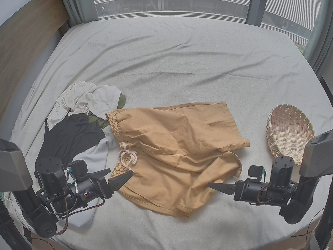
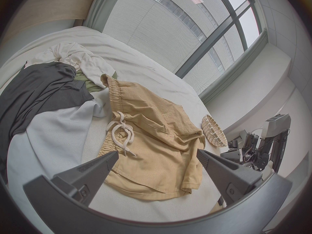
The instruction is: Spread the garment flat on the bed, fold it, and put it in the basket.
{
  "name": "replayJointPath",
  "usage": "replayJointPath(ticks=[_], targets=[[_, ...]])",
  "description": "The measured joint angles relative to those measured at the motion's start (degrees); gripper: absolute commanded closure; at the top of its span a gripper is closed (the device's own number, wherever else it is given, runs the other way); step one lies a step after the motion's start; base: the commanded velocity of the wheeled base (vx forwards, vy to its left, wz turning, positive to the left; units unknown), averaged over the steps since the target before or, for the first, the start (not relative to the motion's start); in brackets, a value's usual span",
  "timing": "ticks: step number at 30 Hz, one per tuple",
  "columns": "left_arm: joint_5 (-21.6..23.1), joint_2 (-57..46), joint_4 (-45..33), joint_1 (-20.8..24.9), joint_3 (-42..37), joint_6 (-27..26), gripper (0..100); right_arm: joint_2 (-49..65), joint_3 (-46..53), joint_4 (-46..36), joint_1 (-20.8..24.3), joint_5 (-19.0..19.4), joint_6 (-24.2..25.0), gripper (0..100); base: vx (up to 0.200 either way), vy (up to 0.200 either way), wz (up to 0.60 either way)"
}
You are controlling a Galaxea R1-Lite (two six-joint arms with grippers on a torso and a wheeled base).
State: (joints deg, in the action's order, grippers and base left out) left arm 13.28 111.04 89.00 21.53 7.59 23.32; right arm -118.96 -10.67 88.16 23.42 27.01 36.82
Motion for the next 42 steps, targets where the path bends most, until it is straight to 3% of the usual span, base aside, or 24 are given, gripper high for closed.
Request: replayJointPath(ticks=[11,27,28,35,42], targets=[[0.0,0.1,0.0,0.2,0.1,0.0,0,2.6,5.2,0.0,-5.4,-0.2,0.0,0,0.0,0.0,0.0],[0.0,0.1,0.0,0.0,0.1,0.0,0,-11.2,-3.0,0.1,-0.9,-3.0,1.2,0,0.0,0.0,0.0],[0.0,0.1,0.0,0.0,0.1,-0.1,0,-11.8,-4.3,0.1,-0.4,-3.3,2.4,100,0.0,0.0,0.0],[0.0,-0.1,0.0,-0.2,-0.1,0.0,0,-14.0,-9.3,0.1,1.3,-6.7,3.9,100,0.0,0.0,0.0],[0.0,-0.2,0.0,-0.9,-0.2,-0.1,0,-14.5,-9.1,0.2,1.1,-7.4,4.1,100,0.0,0.0,0.0]])
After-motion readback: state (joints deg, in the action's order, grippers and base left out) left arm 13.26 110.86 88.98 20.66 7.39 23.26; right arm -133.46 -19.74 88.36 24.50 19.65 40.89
